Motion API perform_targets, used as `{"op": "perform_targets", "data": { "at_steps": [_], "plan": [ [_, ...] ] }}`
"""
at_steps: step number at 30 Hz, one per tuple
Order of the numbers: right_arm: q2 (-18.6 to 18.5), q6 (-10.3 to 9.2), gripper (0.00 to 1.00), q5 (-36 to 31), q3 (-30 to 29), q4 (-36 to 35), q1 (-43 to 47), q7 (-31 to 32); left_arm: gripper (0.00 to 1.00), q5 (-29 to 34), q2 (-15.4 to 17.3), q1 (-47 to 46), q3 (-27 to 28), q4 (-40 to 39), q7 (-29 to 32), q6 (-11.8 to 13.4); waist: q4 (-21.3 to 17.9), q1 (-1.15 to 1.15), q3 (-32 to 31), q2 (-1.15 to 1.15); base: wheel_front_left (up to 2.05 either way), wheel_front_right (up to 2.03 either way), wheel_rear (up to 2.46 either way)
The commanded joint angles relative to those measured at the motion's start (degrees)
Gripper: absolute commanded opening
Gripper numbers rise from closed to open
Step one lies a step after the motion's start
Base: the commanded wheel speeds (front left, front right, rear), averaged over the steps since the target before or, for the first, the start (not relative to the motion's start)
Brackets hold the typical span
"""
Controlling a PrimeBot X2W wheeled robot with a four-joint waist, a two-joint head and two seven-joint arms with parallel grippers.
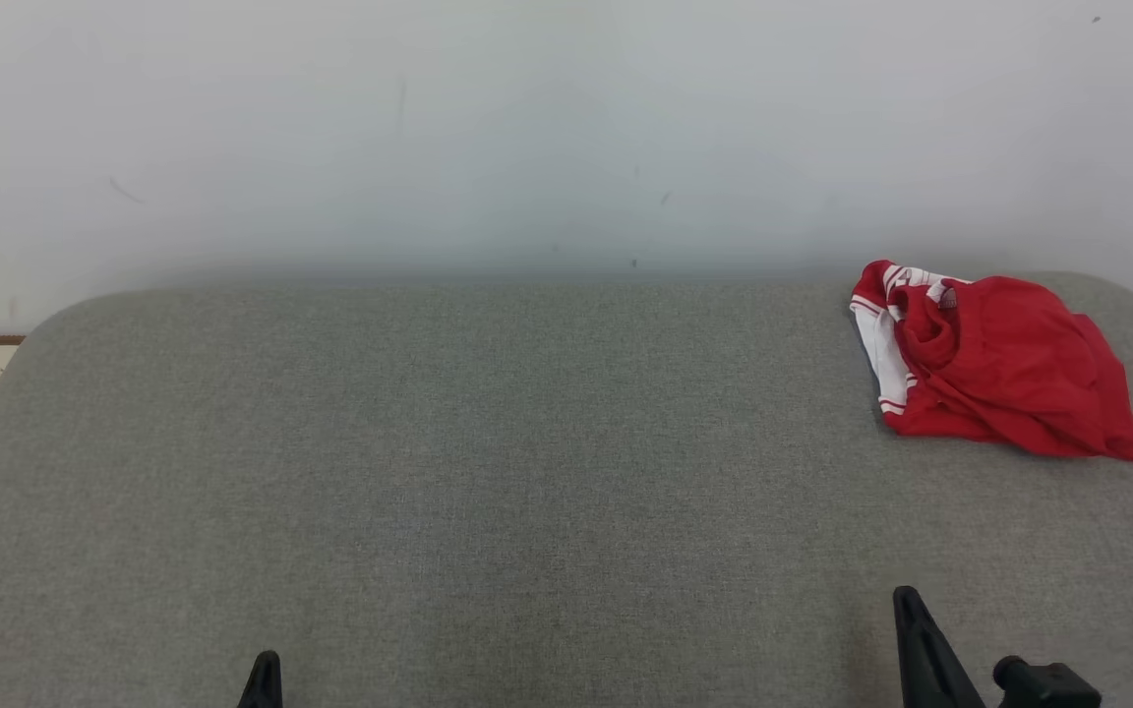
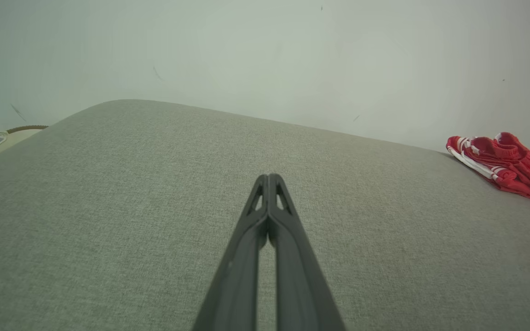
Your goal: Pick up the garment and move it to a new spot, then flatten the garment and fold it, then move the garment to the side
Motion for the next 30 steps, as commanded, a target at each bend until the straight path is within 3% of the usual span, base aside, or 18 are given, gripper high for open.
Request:
{"op": "perform_targets", "data": {
  "at_steps": [1, 30],
  "plan": [
    [-0.52, 0.00, 0.00, 4.32, -0.69, -1.04, -0.68, 0.66, 0.00, -3.92, 0.16, -0.71, 0.03, -0.25, 0.50, -0.50, 0.03, 0.00, 0.07, 0.00, 0.00, 0.00, 0.00],
    [-2.13, 0.00, 0.00, 35.26, -6.18, -1.67, -1.08, 7.40, 0.00, -32.07, 0.54, -4.79, -0.80, 4.19, 5.35, -3.79, 0.37, 0.00, 0.80, 0.00, 0.00, 0.00, 0.00]
  ]
}}
